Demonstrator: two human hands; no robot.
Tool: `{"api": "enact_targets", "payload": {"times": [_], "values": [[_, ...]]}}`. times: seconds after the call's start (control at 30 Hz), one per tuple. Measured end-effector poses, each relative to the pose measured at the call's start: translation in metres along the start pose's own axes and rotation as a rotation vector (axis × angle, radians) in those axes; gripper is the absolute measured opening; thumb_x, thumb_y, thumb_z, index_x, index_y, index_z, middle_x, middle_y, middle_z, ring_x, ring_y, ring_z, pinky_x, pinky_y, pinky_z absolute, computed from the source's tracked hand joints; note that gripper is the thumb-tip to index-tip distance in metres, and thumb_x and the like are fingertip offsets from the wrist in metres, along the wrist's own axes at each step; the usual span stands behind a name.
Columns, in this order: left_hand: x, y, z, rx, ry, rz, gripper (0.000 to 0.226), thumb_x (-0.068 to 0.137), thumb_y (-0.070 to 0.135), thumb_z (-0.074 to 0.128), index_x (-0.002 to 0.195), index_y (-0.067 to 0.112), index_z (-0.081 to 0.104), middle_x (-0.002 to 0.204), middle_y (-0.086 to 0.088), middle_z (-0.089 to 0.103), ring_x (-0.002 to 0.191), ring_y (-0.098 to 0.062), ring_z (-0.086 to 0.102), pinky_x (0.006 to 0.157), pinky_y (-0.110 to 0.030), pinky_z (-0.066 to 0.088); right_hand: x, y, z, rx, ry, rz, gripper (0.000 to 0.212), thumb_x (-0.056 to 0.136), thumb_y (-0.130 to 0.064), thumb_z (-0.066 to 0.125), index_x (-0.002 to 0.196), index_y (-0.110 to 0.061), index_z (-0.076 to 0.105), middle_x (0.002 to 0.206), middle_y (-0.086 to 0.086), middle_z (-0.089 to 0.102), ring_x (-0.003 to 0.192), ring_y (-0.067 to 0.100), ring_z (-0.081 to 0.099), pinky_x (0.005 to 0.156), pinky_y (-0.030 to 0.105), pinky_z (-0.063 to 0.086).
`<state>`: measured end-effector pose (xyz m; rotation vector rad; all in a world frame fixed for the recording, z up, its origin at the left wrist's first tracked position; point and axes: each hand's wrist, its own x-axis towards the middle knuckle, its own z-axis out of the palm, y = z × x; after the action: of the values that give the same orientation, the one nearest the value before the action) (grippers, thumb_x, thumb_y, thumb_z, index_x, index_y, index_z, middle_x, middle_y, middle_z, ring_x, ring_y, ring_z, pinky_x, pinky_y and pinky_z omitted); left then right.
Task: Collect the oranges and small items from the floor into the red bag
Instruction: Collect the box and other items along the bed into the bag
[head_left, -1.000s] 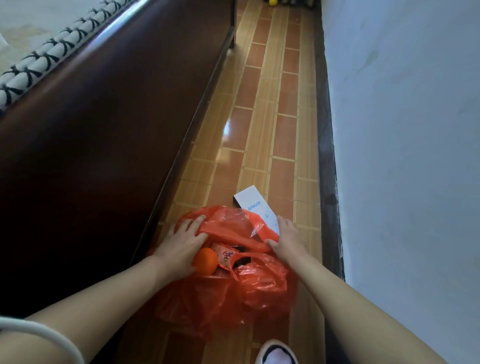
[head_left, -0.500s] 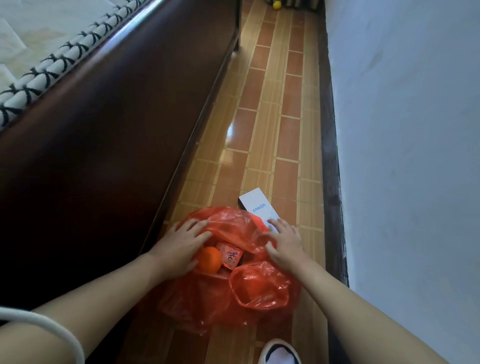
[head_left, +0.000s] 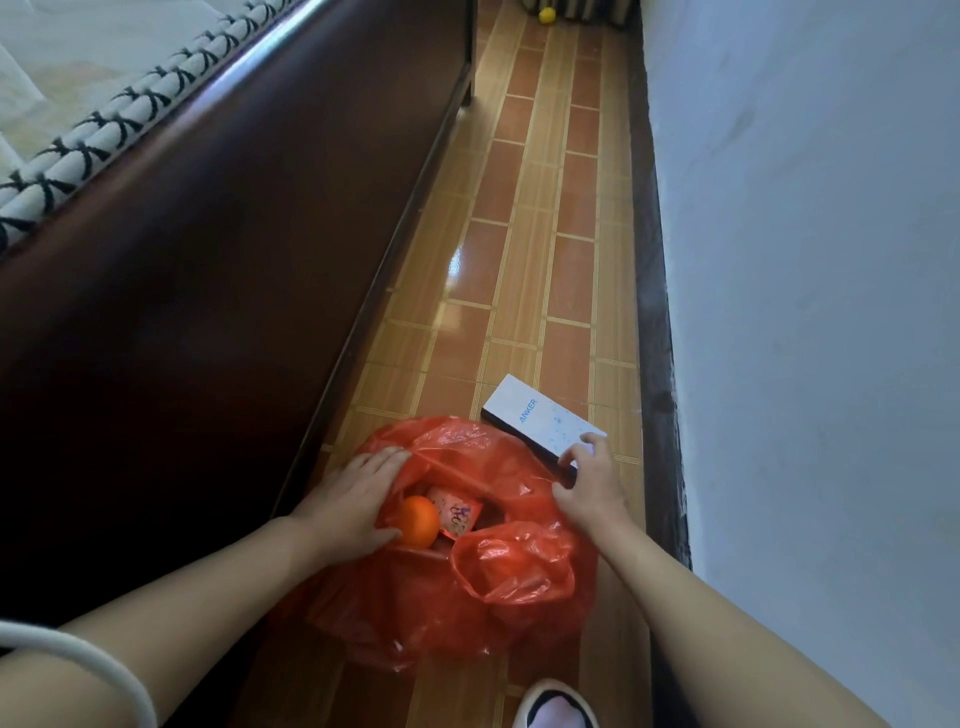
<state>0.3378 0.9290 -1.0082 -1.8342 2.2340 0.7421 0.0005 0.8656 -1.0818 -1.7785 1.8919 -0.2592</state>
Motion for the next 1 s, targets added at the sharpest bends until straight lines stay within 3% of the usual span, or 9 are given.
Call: {"api": "enact_targets", "payload": {"times": [0.07,0.13,0.23,0.33,0.43,0.53,0.67,0.83,1.0], "values": [[0.002,0.003,0.0,-0.014,0.015,-0.013,0.107,0.085,0.053,0.074,0.162,0.029,0.005,0.169,0.007,0.012,0.155,-0.017,0.016,0.125,-0.039,0.024,0.009,-0.002,-0.007,0.093,0.116,0.019,0.03,0.083,-0.029,0.068,0.109,-0.02,0.057,0.137,0.002,0.046,0.121,0.027,0.054,0.093,0.045,0.051],[0.003,0.007,-0.001,-0.013,0.025,-0.022,0.107,0.085,0.052,0.075,0.162,0.029,0.005,0.169,0.006,0.013,0.155,-0.017,0.016,0.125,-0.04,0.024,0.024,-0.001,-0.013,0.015,0.112,0.022,0.051,0.087,-0.035,0.064,0.133,-0.018,0.051,0.144,0.003,0.043,0.129,0.03,0.05,0.102,0.053,0.047],[0.004,0.01,0.001,-0.004,0.011,-0.026,0.109,0.084,0.051,0.076,0.163,0.029,0.003,0.17,0.005,0.012,0.155,-0.018,0.015,0.125,-0.041,0.024,0.047,0.009,-0.019,-0.253,-0.126,0.074,0.093,0.088,-0.046,0.072,0.16,-0.018,0.021,0.166,0.004,0.024,0.151,0.027,0.028,0.118,0.055,0.032],[0.005,0.01,0.001,-0.008,0.013,-0.038,0.109,0.085,0.048,0.076,0.163,0.03,0.001,0.17,0.005,0.01,0.155,-0.018,0.014,0.126,-0.042,0.022,0.048,0.02,-0.018,-0.29,-0.264,0.112,0.105,0.081,-0.047,0.081,0.16,-0.02,0.016,0.16,0.002,0.035,0.145,0.026,0.037,0.113,0.054,0.039],[0.006,0.009,-0.002,-0.003,0.043,-0.051,0.107,0.086,0.044,0.076,0.163,0.03,0.003,0.17,0.006,0.011,0.154,-0.018,0.017,0.125,-0.042,0.025,0.031,0.025,-0.012,-0.274,-0.175,0.144,0.094,0.073,-0.05,0.082,0.149,-0.018,0.035,0.138,0.004,0.05,0.128,0.027,0.051,0.104,0.049,0.046],[0.007,0.007,-0.005,-0.024,0.057,-0.058,0.1,0.088,0.037,0.072,0.163,0.029,0.006,0.169,0.007,0.013,0.153,-0.018,0.02,0.123,-0.043,0.028,0.014,0.019,-0.02,-0.145,-0.043,0.202,0.083,0.056,-0.062,0.074,0.125,-0.021,0.055,0.111,-0.001,0.051,0.109,0.024,0.055,0.089,0.042,0.054],[0.004,0.004,-0.011,-0.098,0.084,-0.07,0.088,0.091,0.022,0.063,0.162,0.026,0.011,0.167,0.008,0.015,0.148,-0.02,0.03,0.12,-0.039,0.033,0.008,-0.011,-0.044,0.076,0.038,0.163,0.069,0.05,-0.067,0.07,0.104,-0.026,0.063,0.098,-0.005,0.053,0.088,0.019,0.06,0.07,0.042,0.059],[0.006,-0.004,-0.015,-0.157,0.152,-0.057,0.08,0.088,0.015,0.053,0.159,0.029,0.019,0.162,0.011,0.024,0.138,-0.022,0.046,0.112,-0.04,0.043,0.005,-0.075,-0.115,0.027,-0.408,-0.114,0.042,0.051,-0.043,0.082,0.086,-0.023,0.071,0.094,0.003,0.065,0.084,0.023,0.063,0.065,0.045,0.052],[0.007,-0.004,-0.019,-0.137,0.162,-0.061,0.087,0.083,0.004,0.061,0.159,0.022,0.022,0.164,0.007,0.023,0.141,-0.024,0.044,0.115,-0.038,0.039,-0.007,-0.104,-0.161,-0.235,-0.634,-0.135,0.037,0.051,-0.039,0.082,0.067,-0.016,0.058,0.071,-0.001,0.055,0.068,0.016,0.05,0.061,0.036,0.032]]}}
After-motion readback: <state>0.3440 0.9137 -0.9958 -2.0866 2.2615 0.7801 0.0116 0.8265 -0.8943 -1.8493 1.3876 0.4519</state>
